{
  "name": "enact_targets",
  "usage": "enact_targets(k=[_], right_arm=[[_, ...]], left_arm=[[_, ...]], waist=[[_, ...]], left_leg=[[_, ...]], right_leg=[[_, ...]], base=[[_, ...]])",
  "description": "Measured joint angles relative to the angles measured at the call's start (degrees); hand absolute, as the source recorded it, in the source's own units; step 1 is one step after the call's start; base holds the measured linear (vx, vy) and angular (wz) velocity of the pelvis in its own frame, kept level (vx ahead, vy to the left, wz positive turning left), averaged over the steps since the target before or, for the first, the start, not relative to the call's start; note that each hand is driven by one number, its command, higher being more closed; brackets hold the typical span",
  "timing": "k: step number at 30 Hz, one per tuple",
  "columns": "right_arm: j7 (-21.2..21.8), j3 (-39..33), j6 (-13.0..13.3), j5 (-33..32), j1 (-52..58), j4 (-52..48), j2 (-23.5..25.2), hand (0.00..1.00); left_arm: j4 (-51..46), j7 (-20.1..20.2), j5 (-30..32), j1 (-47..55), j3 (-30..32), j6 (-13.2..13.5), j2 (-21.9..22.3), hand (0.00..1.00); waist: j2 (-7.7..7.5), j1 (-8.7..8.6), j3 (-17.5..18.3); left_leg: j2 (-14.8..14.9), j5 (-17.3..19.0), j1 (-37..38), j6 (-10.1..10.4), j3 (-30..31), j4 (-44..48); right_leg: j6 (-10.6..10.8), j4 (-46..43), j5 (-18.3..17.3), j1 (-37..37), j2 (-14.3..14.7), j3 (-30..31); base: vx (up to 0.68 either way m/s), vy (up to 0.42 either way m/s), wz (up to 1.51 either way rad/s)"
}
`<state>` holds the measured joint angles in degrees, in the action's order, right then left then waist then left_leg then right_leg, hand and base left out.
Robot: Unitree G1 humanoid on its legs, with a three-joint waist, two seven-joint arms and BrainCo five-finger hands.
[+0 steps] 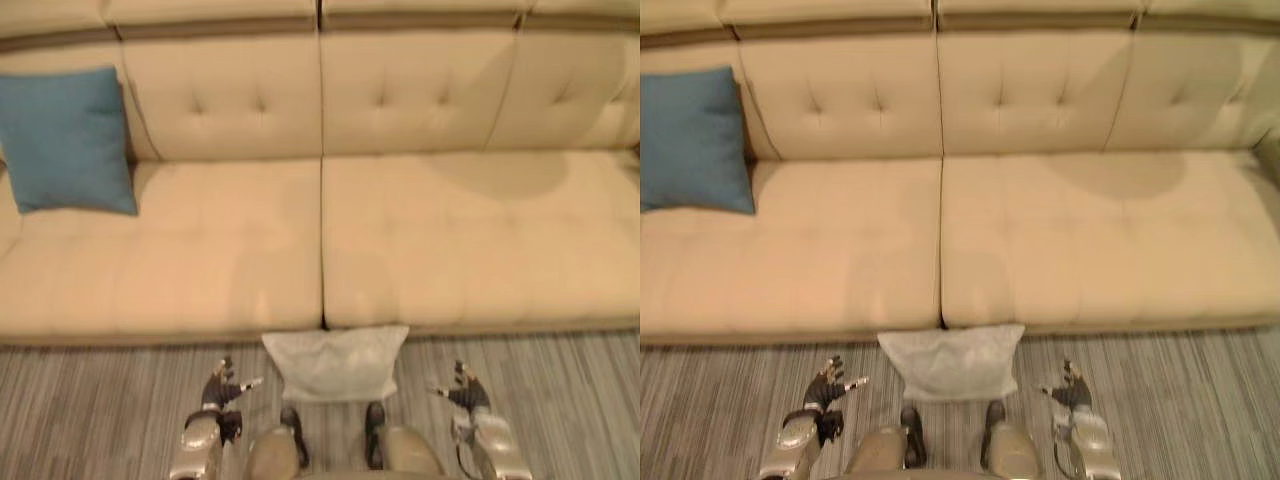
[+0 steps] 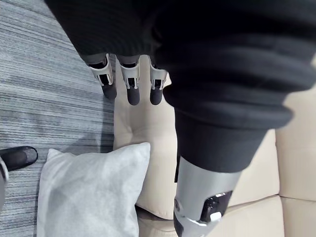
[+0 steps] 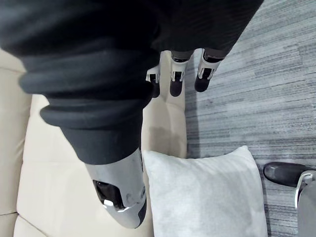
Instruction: Pick up cushions and gather them together orderly.
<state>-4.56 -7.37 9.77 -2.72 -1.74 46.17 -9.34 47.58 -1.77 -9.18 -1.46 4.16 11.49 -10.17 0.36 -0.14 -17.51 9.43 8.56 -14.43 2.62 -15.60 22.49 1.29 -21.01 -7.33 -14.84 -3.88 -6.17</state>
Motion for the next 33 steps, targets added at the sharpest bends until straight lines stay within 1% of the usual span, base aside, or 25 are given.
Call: enact_targets(k=[1,2,3,4,5,6,7,8,10,11,13,16,18,19,21,23,25,28,29,30,31,33], right_arm=[[-0.87,0.02,0.01,-0.06,-1.87,-0.49,0.00,0.00],[-1.52,0.22,0.00,-0.22,-3.00,-0.82,-0.07,0.00],[-1.80,0.40,0.00,-0.32,-3.89,-0.89,-0.06,0.00],[-2.42,0.64,0.00,-1.47,-6.68,-1.01,0.01,0.00],[-2.84,0.64,0.00,-1.78,-7.89,-1.10,0.00,0.00],[-3.33,0.61,0.01,-2.02,-10.27,-1.36,-0.14,0.00],[-4.26,0.66,0.04,-2.46,-13.20,-1.59,-0.20,0.00],[-4.52,0.65,0.02,-2.55,-14.31,-1.58,-0.22,0.00],[-5.94,0.91,-0.02,-3.76,-20.31,-1.63,-0.33,0.00],[-6.35,1.15,-0.03,-3.88,-21.66,-1.62,-0.40,0.00],[-7.64,2.68,-0.02,-4.00,-28.12,-1.64,-0.60,0.00],[-8.28,4.19,-0.01,-4.02,-34.07,-1.58,-0.66,0.00],[-9.34,5.78,0.00,-4.02,-38.11,-1.59,-0.31,0.00],[-10.35,6.82,-0.02,-4.01,-41.05,-1.58,0.28,1.00],[-11.33,7.23,-0.09,-4.01,-43.40,-1.58,1.35,1.00],[-13.04,7.69,-0.27,-4.01,-45.18,-1.58,2.32,1.00],[-14.41,7.71,-0.34,-4.01,-45.74,-1.66,2.32,1.00],[-15.45,8.10,-0.46,-4.02,-45.77,-2.99,2.13,1.00],[-15.51,8.36,-0.54,-4.03,-45.76,-3.41,2.12,1.00],[-15.57,8.91,-1.03,-4.06,-45.55,-4.78,1.99,1.00],[-15.61,9.42,-1.14,-4.26,-45.22,-5.88,1.72,1.00],[-15.61,10.17,-1.18,-4.59,-43.50,-8.89,1.53,1.00]], left_arm=[[-0.06,-0.60,-1.12,-2.40,0.00,0.16,0.03,0.00],[-0.36,-1.12,-2.20,-4.08,0.23,0.21,0.22,0.00],[-0.55,-1.27,-2.79,-4.91,0.66,0.31,0.34,0.00],[-0.94,-2.18,-4.46,-6.96,1.54,0.41,0.44,0.00],[-1.00,-2.31,-5.02,-7.80,2.12,0.43,0.57,0.00],[-1.04,-2.67,-6.13,-9.50,3.42,0.51,0.89,0.00],[-1.03,-3.45,-7.03,-11.91,5.01,0.59,1.23,0.00],[-1.04,-3.66,-7.32,-12.93,5.57,0.63,1.36,0.00],[-0.97,-4.80,-8.23,-18.81,7.35,0.89,2.03,0.00],[-0.98,-4.90,-8.29,-20.09,7.56,0.94,2.20,0.00],[-1.08,-5.10,-8.28,-25.63,7.62,1.20,2.72,0.00],[-1.49,-6.24,-8.27,-30.78,7.60,1.28,4.39,0.00],[-2.66,-7.20,-8.27,-33.38,7.24,1.33,5.83,0.00],[-3.21,-7.80,-8.26,-35.50,6.97,1.33,6.96,1.00],[-3.73,-8.68,-8.23,-37.48,6.40,1.33,7.88,1.00],[-4.41,-10.84,-8.25,-40.17,5.10,1.29,8.30,1.00],[-4.48,-12.74,-8.22,-41.12,4.98,1.24,8.16,1.00],[-5.41,-14.91,-8.21,-40.85,4.91,1.20,6.90,1.00],[-5.74,-15.08,-8.20,-40.85,4.84,1.19,6.74,1.00],[-6.86,-15.60,-8.17,-40.78,4.54,1.17,6.56,1.00],[-7.94,-16.24,-8.14,-40.76,3.26,1.18,6.34,1.00],[-10.54,-16.97,-8.06,-40.10,0.96,1.18,5.94,1.00]], waist=[[-0.01,0.83,-2.03],[0.03,1.10,-2.85],[0.06,1.22,-3.52],[0.02,1.33,-5.53],[0.01,1.35,-6.28],[0.11,1.31,-7.15],[0.25,1.28,-7.59],[0.28,1.27,-7.95],[0.25,1.46,-10.36],[0.22,1.52,-10.75],[0.21,1.99,-11.95],[0.24,2.45,-12.62],[0.33,2.40,-12.94],[0.33,2.38,-12.94],[0.35,2.35,-12.96],[0.35,2.27,-12.96],[0.35,1.97,-12.95],[0.35,1.34,-12.95],[0.35,1.18,-12.95],[0.36,1.03,-12.94],[0.38,1.05,-12.93],[0.37,1.09,-12.92]], left_leg=[[0.79,1.39,-3.69,-0.48,-0.06,4.10],[1.74,2.92,-7.24,-0.85,-0.01,7.66],[1.97,3.83,-8.86,-1.11,0.00,9.37],[2.67,5.58,-12.72,-1.56,0.15,13.51],[2.88,6.00,-14.49,-1.81,0.41,14.94],[3.39,7.29,-18.29,-2.24,0.48,17.87],[3.87,8.81,-23.88,-2.63,0.86,21.27],[4.07,8.96,-25.80,-2.70,0.93,22.43],[4.74,9.02,-33.72,-2.91,1.39,26.78],[4.88,9.01,-35.32,-2.93,1.39,27.56],[5.72,9.07,-42.31,-3.07,1.44,30.72],[6.44,9.04,-48.01,-3.79,1.47,32.91],[6.69,8.97,-51.13,-3.91,1.72,34.18],[6.78,8.76,-53.21,-4.20,1.70,34.66],[7.02,8.34,-54.98,-4.49,1.74,35.34],[7.38,8.18,-56.35,-4.62,1.79,35.99],[7.47,7.97,-56.72,-4.62,1.88,35.94],[7.50,7.63,-56.84,-4.50,1.92,35.61],[7.51,7.53,-56.84,-4.49,1.92,35.52],[7.62,7.32,-56.83,-4.48,1.92,35.41],[7.62,6.33,-56.80,-4.54,1.84,35.32],[7.62,6.00,-55.78,-4.49,1.72,34.35]], right_leg=[[0.08,-3.99,-1.21,-3.83,-0.17,0.21],[-0.01,-7.27,-2.58,-7.34,-0.32,0.30],[-0.13,-8.83,-3.28,-8.94,-0.36,0.44],[-0.11,-12.64,-4.76,-12.91,-0.43,0.98],[-0.14,-14.19,-5.20,-14.65,-0.46,1.29],[-0.05,-16.87,-6.12,-18.62,-0.51,1.72],[-0.05,-20.04,-7.12,-24.18,-0.50,2.01],[0.10,-21.14,-7.24,-26.11,-0.51,2.23],[0.06,-25.35,-7.28,-34.02,-0.47,2.82],[0.06,-26.14,-7.28,-35.70,-0.47,2.99],[0.05,-29.26,-7.28,-42.96,-0.34,3.29],[-0.15,-31.81,-7.13,-48.94,-0.31,3.28],[-0.46,-33.19,-6.92,-52.14,-0.30,3.32],[-0.73,-33.85,-6.56,-54.42,-0.31,3.40],[-0.83,-34.54,-6.45,-56.17,-0.29,3.39],[-1.00,-35.21,-6.33,-57.62,-0.21,3.29],[-1.04,-35.22,-6.29,-57.93,-0.18,3.14],[-1.27,-35.01,-6.14,-58.07,-0.14,3.00],[-1.33,-34.92,-6.07,-58.06,-0.12,2.96],[-1.63,-34.72,-5.77,-58.05,-0.07,2.82],[-1.76,-34.59,-5.51,-57.98,-0.07,2.84],[-1.86,-33.90,-5.22,-56.98,-0.03,2.63]], base=[[-0.16,0.041,-0.06],[-0.14,0.035,-0.06],[-0.15,0.041,-0.07],[-0.16,0.043,-0.08],[-0.22,0.049,-0.13],[-0.24,0.037,-0.16],[-0.20,0.023,-0.15],[-0.19,0.010,-0.12],[-0.17,-0.007,-0.05],[-0.17,-0.018,-0.06],[-0.16,-0.024,-0.09],[-0.14,-0.035,-0.02],[-0.12,-0.051,-0.01],[-0.09,-0.040,-0.01],[-0.07,-0.035,-0.01],[-0.05,-0.029,-0.03],[-0.02,-0.011,0.00],[0.00,0.000,0.00],[0.00,0.000,0.00],[0.00,0.000,0.00],[0.00,0.000,0.00],[-0.01,0.003,0.02]])
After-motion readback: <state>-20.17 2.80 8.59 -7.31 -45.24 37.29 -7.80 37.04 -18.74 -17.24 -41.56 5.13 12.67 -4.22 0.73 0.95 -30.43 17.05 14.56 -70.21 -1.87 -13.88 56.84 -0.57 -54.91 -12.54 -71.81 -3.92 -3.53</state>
